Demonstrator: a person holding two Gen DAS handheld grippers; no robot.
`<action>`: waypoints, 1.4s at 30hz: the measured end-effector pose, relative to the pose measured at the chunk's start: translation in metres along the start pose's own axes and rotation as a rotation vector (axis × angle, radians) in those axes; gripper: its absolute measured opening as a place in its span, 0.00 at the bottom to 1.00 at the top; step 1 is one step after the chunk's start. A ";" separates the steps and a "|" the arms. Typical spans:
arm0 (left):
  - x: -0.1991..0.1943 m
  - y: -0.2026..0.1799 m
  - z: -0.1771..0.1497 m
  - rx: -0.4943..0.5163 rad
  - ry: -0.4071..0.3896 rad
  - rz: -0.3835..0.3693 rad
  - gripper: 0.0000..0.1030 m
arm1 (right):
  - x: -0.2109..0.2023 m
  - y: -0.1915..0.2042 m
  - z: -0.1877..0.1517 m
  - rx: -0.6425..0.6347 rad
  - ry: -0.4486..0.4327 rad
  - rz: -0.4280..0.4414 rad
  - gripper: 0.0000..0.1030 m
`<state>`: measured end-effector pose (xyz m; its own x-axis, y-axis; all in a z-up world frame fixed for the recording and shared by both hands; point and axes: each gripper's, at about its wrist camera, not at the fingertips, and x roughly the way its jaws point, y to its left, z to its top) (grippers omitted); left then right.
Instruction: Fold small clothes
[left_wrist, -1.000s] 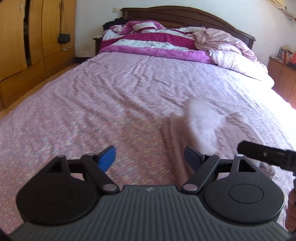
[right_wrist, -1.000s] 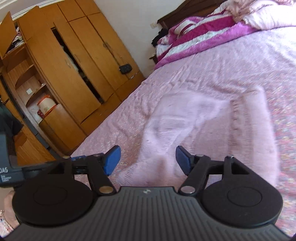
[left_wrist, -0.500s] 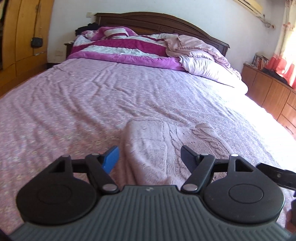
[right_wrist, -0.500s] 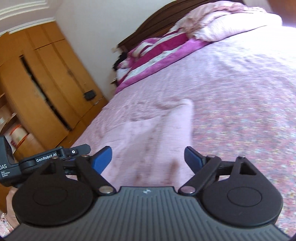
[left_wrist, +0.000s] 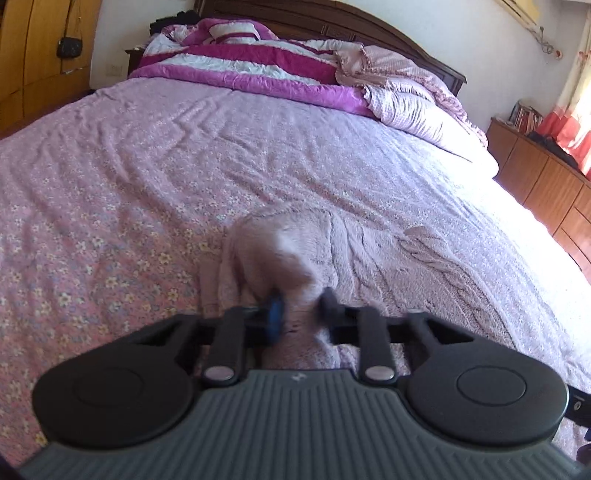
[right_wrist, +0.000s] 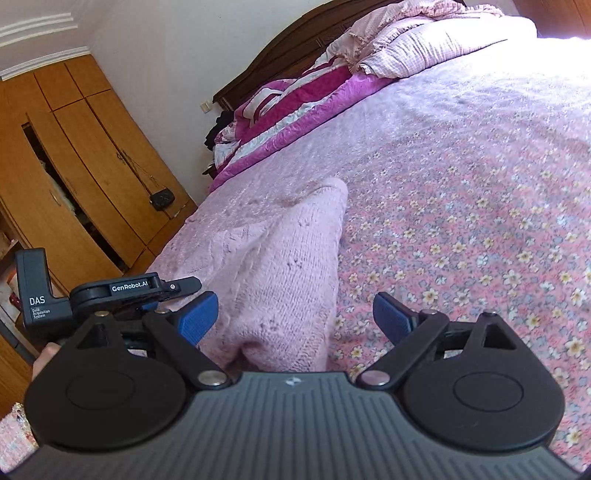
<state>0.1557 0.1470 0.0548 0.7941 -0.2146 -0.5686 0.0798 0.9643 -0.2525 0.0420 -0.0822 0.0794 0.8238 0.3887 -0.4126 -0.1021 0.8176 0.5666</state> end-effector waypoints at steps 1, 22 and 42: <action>-0.003 -0.002 0.001 0.022 -0.009 0.016 0.10 | 0.002 0.000 -0.001 0.002 0.003 0.005 0.92; -0.040 0.014 -0.004 0.022 0.052 0.085 0.52 | 0.006 0.028 -0.006 -0.062 0.041 0.109 0.92; -0.058 0.032 -0.029 0.122 0.162 0.104 0.75 | 0.011 0.005 -0.014 0.021 0.030 -0.133 0.91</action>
<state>0.0947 0.1863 0.0568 0.6957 -0.1259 -0.7072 0.0824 0.9920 -0.0955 0.0426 -0.0673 0.0676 0.8124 0.2901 -0.5058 0.0190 0.8538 0.5203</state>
